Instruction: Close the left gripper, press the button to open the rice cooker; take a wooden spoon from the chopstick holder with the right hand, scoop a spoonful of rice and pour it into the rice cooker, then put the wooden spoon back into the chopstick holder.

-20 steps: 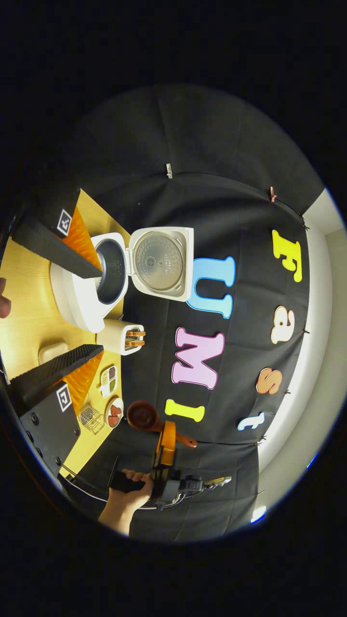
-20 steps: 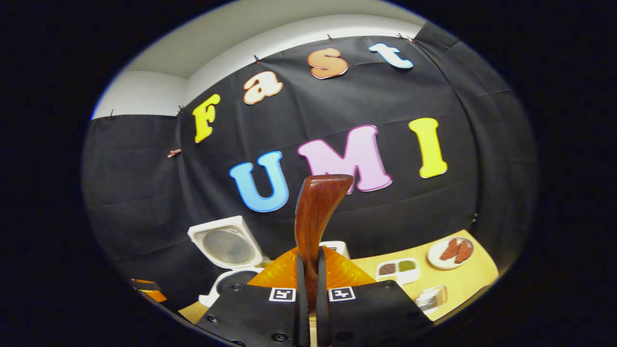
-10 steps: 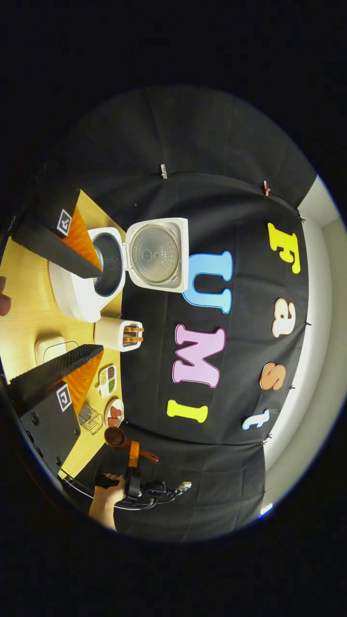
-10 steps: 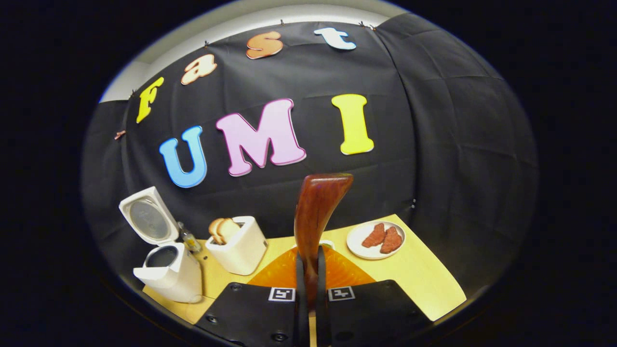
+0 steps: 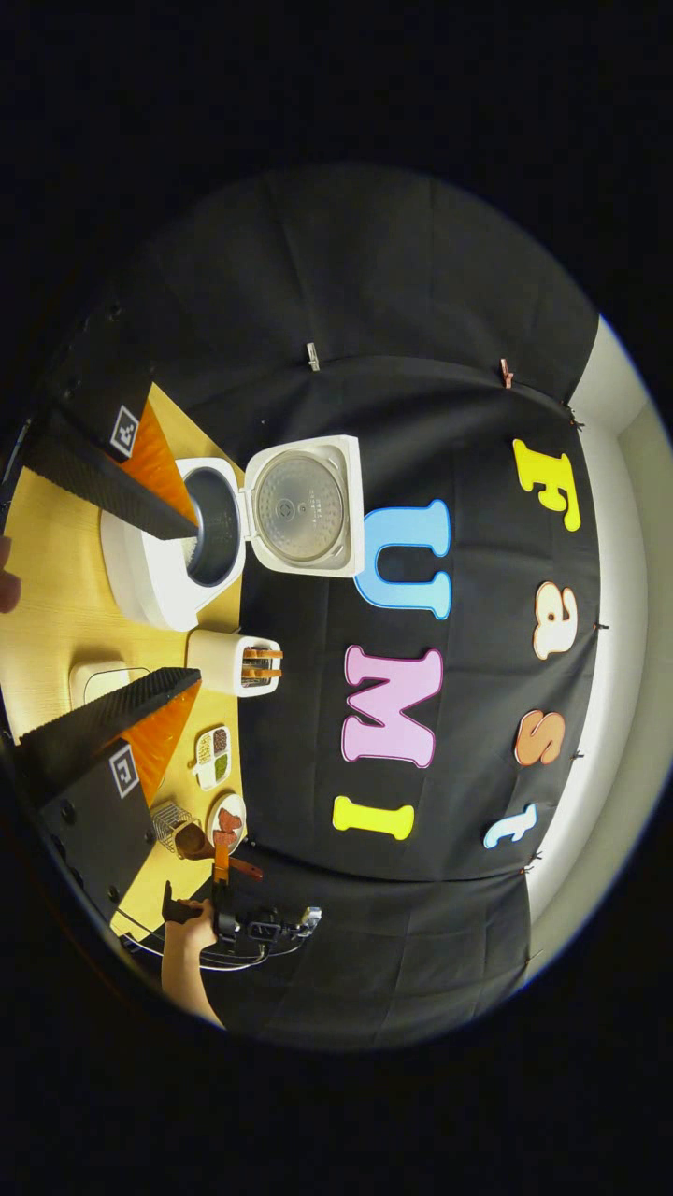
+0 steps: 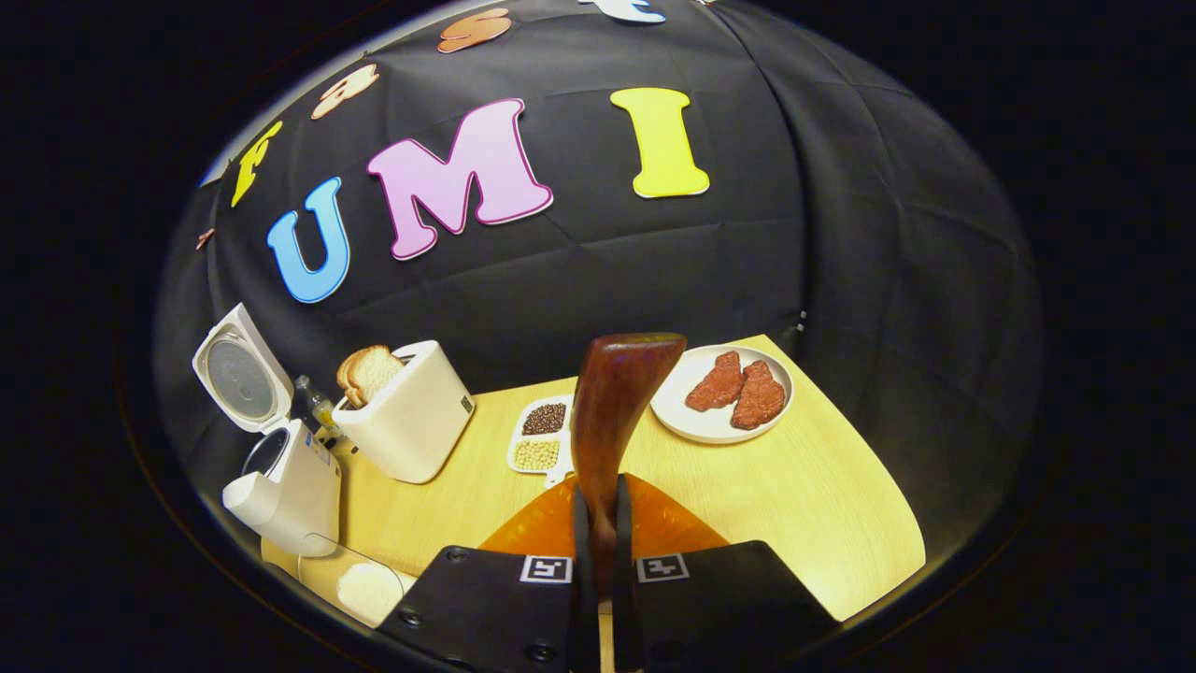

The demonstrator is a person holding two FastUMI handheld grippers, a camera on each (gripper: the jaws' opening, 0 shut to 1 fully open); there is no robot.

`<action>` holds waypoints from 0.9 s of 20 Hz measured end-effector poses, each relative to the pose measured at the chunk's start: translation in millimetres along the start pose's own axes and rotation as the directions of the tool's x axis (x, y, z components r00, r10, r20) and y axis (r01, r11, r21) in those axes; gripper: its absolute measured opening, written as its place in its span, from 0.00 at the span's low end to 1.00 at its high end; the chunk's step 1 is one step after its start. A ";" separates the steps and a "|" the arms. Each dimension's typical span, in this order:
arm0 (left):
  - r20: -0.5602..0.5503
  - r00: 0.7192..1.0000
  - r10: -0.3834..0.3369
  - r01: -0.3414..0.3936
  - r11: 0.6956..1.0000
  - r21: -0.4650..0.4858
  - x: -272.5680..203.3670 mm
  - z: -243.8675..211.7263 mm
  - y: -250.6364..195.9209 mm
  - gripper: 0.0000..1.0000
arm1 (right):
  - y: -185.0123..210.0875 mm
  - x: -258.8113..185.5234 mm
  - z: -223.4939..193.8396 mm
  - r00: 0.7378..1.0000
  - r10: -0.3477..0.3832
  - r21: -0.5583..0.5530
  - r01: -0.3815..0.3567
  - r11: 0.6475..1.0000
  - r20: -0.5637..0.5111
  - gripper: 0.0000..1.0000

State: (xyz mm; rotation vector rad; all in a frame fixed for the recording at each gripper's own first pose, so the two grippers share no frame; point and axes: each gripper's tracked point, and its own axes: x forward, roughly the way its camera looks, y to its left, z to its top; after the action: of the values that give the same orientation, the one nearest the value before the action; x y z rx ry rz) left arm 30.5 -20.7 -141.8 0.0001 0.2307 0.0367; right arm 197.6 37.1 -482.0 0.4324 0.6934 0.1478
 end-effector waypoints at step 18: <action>0.106 0.994 -0.033 0.031 0.999 0.022 14.1 51.6 -6.4 0.95 | -30.1 -65.1 14.7 0.996 -0.068 0.036 0.066 0.997 0.054 0.97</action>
State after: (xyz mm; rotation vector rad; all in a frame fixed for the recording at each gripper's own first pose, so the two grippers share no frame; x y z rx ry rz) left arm 56.3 -26.3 -94.7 0.0190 0.1249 0.0024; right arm 157.1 -12.7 -446.9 0.4440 0.6559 0.0607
